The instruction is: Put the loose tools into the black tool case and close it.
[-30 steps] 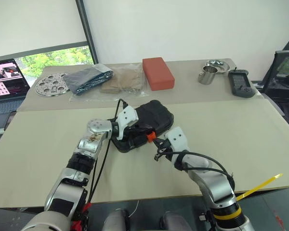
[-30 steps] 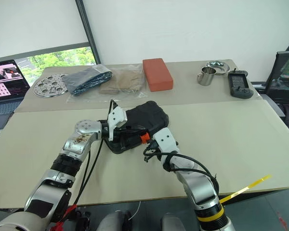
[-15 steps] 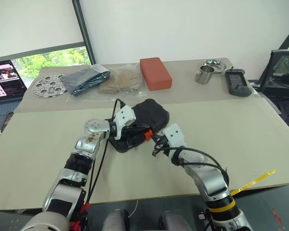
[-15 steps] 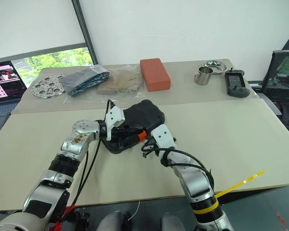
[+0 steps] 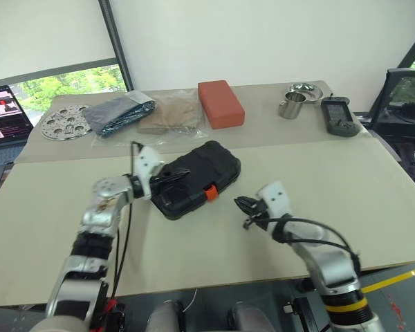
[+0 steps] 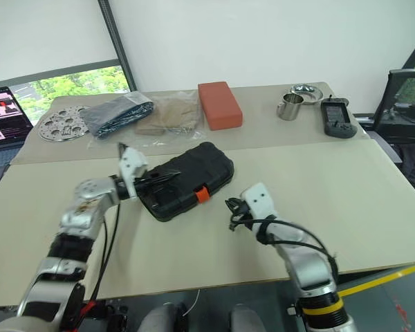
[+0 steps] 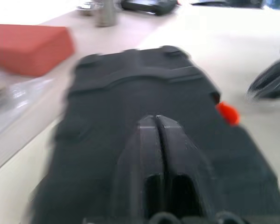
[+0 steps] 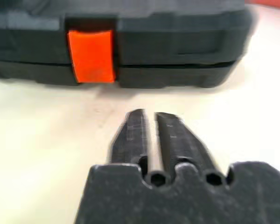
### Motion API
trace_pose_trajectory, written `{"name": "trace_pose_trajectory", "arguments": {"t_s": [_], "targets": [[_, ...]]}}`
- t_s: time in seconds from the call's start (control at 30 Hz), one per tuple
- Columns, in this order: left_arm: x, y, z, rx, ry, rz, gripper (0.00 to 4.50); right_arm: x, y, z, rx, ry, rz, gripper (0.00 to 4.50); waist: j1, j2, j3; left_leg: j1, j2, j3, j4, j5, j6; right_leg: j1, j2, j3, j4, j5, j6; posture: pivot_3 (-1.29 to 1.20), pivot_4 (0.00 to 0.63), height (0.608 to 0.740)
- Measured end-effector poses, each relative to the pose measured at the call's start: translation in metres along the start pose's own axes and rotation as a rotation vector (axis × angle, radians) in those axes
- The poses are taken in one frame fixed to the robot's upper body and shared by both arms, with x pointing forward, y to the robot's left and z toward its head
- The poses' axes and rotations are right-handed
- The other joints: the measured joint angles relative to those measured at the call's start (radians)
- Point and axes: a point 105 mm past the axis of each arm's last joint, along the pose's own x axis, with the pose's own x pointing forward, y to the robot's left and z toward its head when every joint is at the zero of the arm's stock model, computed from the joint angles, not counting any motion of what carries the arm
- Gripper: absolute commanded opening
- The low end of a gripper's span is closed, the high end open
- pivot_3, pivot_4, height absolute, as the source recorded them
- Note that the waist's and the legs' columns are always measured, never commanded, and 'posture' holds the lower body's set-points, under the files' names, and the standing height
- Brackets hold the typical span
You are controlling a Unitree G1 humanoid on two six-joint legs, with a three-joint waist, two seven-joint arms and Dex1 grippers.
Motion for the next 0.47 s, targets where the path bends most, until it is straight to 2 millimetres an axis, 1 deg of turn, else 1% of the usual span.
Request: {"name": "trace_pose_trajectory", "arguments": {"t_s": [0.03,0.07,0.1,0.13,0.17,0.2,0.23,0.27,0.33,0.4,0.47], "targets": [[-0.012,0.002,-0.003,-0.021,0.002,0.033,1.76,-0.006,-0.009,-0.002,0.0,0.0,-0.006,2.13,0.002,-0.001,0.002,0.0,0.0,0.0,0.0,0.0,0.0,0.0,0.0,0.0,0.0,0.0,0.0,0.0,0.15,0.74],[-0.026,0.005,-0.005,-0.049,0.004,0.075,2.16,-0.012,-0.019,-0.003,-0.003,-0.003,-0.01,2.52,0.004,-0.003,0.004,0.0,0.001,0.0,0.0,0.0,0.0,0.0,-0.001,-0.001,0.0,0.0,0.0,0.0,0.15,0.74],[-0.046,0.005,-0.008,-0.075,0.012,0.128,2.59,-0.017,-0.03,-0.005,-0.006,-0.011,-0.005,2.9,0.004,-0.003,0.005,0.0,0.001,0.0,0.0,0.0,0.0,0.0,-0.002,-0.001,-0.001,0.0,0.0,0.0,0.15,0.74],[-0.056,0.004,-0.012,-0.089,0.025,0.149,2.81,-0.022,-0.036,-0.005,-0.007,-0.016,-0.009,3.11,0.005,-0.003,0.005,0.001,0.001,0.0,-0.001,0.0,0.0,0.001,-0.002,-0.001,-0.002,0.0,0.0,0.0,0.15,0.74],[-0.072,-0.001,-0.017,-0.095,0.053,0.18,3.32,-0.026,-0.044,-0.006,-0.009,-0.031,0.002,3.58,0.006,-0.003,0.006,0.001,0.0,0.0,-0.001,0.0,0.0,0.002,-0.004,-0.001,-0.002,0.0,0.0,0.0,0.15,0.74],[-0.085,-0.006,-0.024,-0.102,0.091,0.204,3.6,-0.03,-0.05,-0.008,-0.016,-0.036,0.012,3.87,0.007,-0.003,0.006,0.002,0.0,0.001,-0.001,0.0,0.0,0.002,-0.005,-0.001,-0.003,0.0,0.0,0.0,0.15,0.74],[-0.099,-0.012,-0.035,-0.121,0.134,0.228,4.08,-0.035,-0.055,-0.012,-0.013,-0.039,0.019,4.27,0.009,-0.002,0.006,0.003,-0.001,0.001,-0.002,0.0,0.001,0.003,-0.006,-0.001,-0.003,0.0,0.0,0.0,0.15,0.74],[-0.106,-0.016,-0.042,-0.138,0.158,0.242,4.37,-0.039,-0.06,-0.015,-0.009,-0.037,0.013,4.48,0.013,-0.002,0.007,0.003,-0.001,0.001,-0.002,0.0,0.001,0.003,-0.007,-0.001,-0.004,0.0,0.0,0.0,0.15,0.74],[-0.119,-0.022,-0.056,-0.143,0.224,0.291,4.45,-0.044,-0.066,-0.021,-0.011,-0.044,0.03,4.5,0.025,-0.003,0.007,0.004,-0.001,0.001,-0.002,0.0,0.001,0.004,-0.007,-0.002,-0.004,0.001,-0.001,0.0,0.15,0.74],[-0.124,-0.021,-0.061,-0.115,0.257,0.324,4.45,-0.049,-0.072,-0.024,-0.014,-0.049,0.035,4.5,0.033,-0.003,0.007,0.004,-0.001,0.001,-0.002,0.0,0.001,0.004,-0.007,-0.002,-0.004,0.001,-0.002,0.0,0.15,0.74],[-0.124,-0.018,-0.064,-0.084,0.268,0.356,4.45,-0.053,-0.076,-0.025,-0.024,-0.054,0.055,4.5,0.036,-0.002,0.007,0.004,-0.001,0.001,-0.003,0.0,0.001,0.004,-0.008,-0.002,-0.004,0.001,-0.002,0.0,0.15,0.74]]}}
